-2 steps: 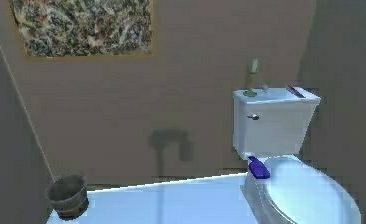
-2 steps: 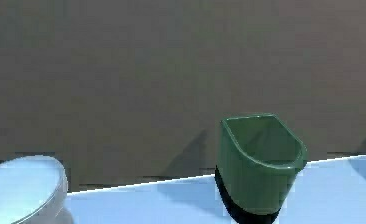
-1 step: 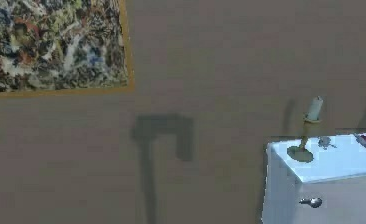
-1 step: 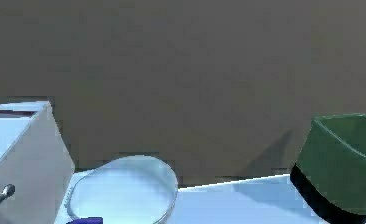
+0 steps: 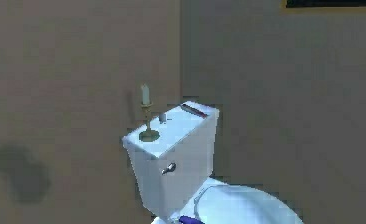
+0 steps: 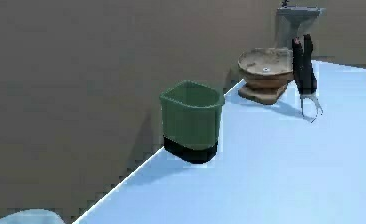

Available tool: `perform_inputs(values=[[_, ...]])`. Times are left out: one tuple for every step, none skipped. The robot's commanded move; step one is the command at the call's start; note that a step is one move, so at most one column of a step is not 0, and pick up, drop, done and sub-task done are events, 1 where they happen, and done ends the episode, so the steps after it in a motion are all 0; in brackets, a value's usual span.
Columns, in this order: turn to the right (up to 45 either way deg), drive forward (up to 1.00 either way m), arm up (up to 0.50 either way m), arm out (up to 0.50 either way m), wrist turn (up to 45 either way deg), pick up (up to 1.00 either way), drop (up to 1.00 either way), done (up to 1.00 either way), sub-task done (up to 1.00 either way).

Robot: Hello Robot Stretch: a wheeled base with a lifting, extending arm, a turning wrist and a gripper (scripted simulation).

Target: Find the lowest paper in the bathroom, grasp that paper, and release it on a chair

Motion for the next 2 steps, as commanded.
perform_inputs(values=[[45.0, 0.0, 0.0, 0.0, 0.0, 0.0, 0.0, 0.0, 0.0], [45.0, 0.0, 0.0, 0.0, 0.0, 0.0, 0.0, 0.0, 0.0]])
